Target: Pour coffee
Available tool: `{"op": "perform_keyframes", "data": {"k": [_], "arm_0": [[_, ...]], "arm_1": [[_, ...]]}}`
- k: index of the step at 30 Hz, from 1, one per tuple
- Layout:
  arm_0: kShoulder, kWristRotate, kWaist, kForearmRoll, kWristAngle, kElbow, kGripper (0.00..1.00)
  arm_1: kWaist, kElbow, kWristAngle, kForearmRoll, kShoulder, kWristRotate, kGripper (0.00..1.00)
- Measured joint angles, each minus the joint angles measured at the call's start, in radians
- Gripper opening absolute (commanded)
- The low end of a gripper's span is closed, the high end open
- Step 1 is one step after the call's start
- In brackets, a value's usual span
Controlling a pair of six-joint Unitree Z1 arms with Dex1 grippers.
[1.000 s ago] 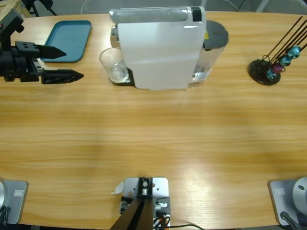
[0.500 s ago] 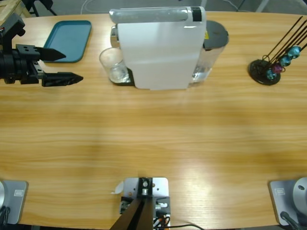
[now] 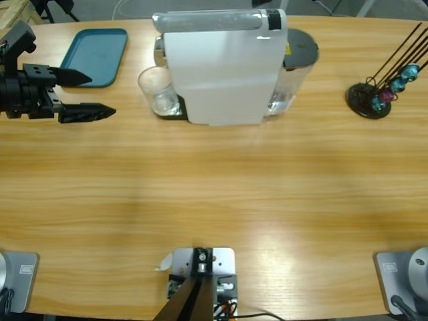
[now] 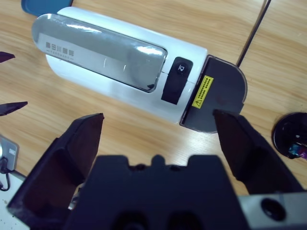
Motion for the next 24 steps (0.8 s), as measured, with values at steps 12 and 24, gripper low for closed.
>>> {"op": "perform_keyframes", "data": {"k": [12, 24], "arm_0": [[0.000, 0.000, 0.000, 0.000, 0.000, 0.000, 1.000], [0.000, 0.000, -0.002, 0.000, 0.000, 0.000, 1.000]], "arm_1": [[0.000, 0.012, -0.019, 0.000, -0.026, 0.007, 1.000], [0.000, 0.098, -0.020, -0.033, -0.097, 0.013, 1.000]]}}
